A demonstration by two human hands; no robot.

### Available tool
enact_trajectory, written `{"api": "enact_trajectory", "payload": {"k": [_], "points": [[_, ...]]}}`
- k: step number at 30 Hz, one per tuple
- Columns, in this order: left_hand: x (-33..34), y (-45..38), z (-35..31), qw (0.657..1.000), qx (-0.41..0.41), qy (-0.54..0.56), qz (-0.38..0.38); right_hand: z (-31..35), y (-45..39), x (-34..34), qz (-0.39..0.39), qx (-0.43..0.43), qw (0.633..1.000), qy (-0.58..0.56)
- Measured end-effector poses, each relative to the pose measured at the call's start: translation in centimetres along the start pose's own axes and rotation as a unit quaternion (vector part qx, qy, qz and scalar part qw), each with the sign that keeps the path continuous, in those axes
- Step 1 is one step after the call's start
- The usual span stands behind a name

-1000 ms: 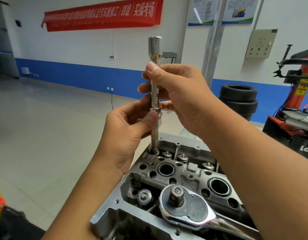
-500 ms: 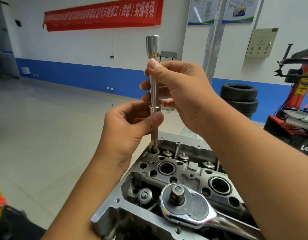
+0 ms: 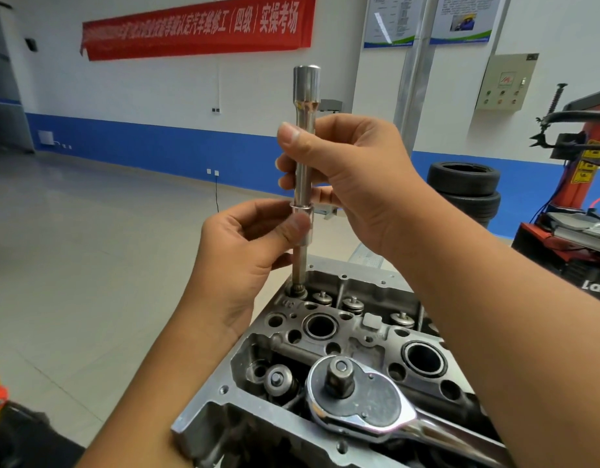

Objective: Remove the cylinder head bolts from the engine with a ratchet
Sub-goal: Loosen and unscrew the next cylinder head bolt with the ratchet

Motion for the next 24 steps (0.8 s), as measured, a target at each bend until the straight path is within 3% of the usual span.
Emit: {"api": "enact_trajectory", "payload": {"k": [4, 11, 19, 24], "points": [[1.1, -0.1, 0.4, 0.996, -0.02, 0.055, 0.067, -0.2, -0.1, 0.6, 0.025, 0.021, 0.999, -0.022], [-0.4, 0.1, -0.6, 0.999, 0.03, -0.012, -0.027, -0.7, -0.1, 0.1, 0.003, 0.037, 0.998, 0.043], [0.7, -0.2, 0.3, 0.996, -0.009, 0.072, 0.056, -0.5, -0.2, 0.6, 0.017, 0.037, 0.998, 0.046], [-0.2, -0.1, -0.5, 0.999, 0.039, 0.016, -0.011, -0.4, -0.2, 1.0, 0.034, 0.031, 0.997, 0.054]]}}
Point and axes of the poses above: each hand's wrist, its own y-axis away from the middle knuckle, its own x-axis out of the palm, z = x × y, the point moved 9 cm from there along -y, towards the middle knuckle, and after that the axes turned 10 degrees about z, right-handed, at the moved point
